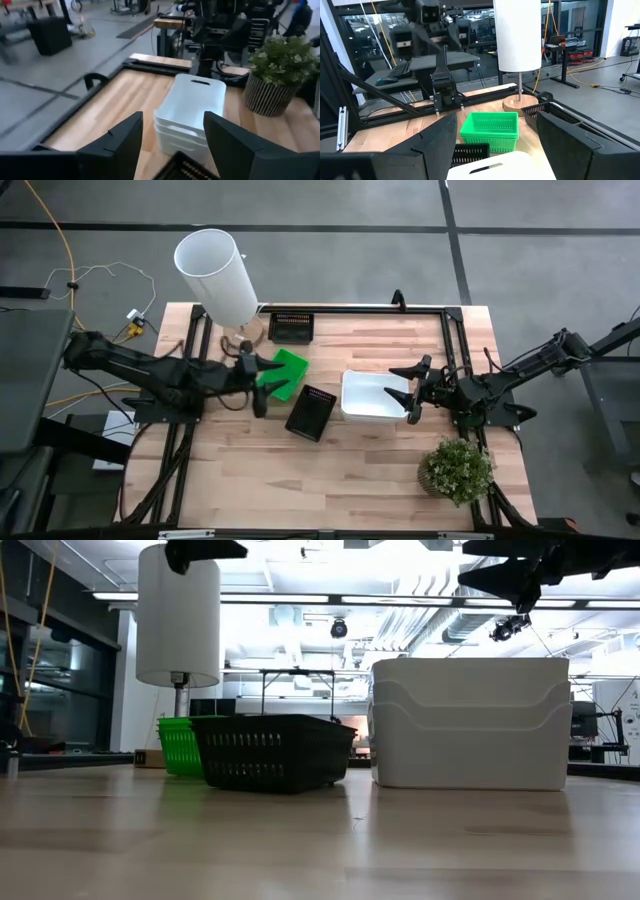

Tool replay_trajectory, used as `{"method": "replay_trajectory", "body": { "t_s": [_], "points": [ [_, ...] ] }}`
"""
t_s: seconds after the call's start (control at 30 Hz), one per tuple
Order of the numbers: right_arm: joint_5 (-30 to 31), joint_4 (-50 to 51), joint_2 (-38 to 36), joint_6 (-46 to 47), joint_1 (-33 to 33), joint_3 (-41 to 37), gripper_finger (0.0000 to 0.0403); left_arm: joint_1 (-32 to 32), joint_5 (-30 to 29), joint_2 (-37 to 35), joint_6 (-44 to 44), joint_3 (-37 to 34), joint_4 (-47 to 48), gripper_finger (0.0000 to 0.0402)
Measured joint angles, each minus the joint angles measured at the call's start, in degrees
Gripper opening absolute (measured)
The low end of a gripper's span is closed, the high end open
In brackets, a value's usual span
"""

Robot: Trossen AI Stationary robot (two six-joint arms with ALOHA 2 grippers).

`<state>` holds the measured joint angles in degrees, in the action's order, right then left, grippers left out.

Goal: Stack baskets by color
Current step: Stack the top black bin on the bottom black bin

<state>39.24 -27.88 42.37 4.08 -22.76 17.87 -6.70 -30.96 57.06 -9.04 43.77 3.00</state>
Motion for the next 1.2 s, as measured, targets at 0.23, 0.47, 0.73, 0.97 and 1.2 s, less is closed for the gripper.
{"method": "replay_trajectory", "body": {
  "t_s": [0.23,0.47,0.73,0.97,1.2],
  "points": [
    [0.0,0.2,0.0,0.4,0.0,0.0,0.0259,2.1,2.9,-11.6,4.0,-8.7,-3.2,0.0195],
    [0.0,0.2,0.0,0.5,0.0,0.0,0.0259,2.4,10.4,-20.3,4.3,-27.1,-22.3,0.0195],
    [0.0,0.2,0.0,0.5,0.0,0.0,0.0259,1.1,13.0,-24.0,7.8,-35.1,-33.4,0.0195],
    [1.5,0.6,0.0,-0.1,0.0,0.0,0.0259,0.5,11.8,-24.4,7.9,-36.0,-34.5,0.0195],
    [3.1,0.6,0.0,-0.2,0.0,0.0,0.0259,0.5,8.0,-23.4,4.8,-36.0,-34.7,0.0195]
  ]
}}
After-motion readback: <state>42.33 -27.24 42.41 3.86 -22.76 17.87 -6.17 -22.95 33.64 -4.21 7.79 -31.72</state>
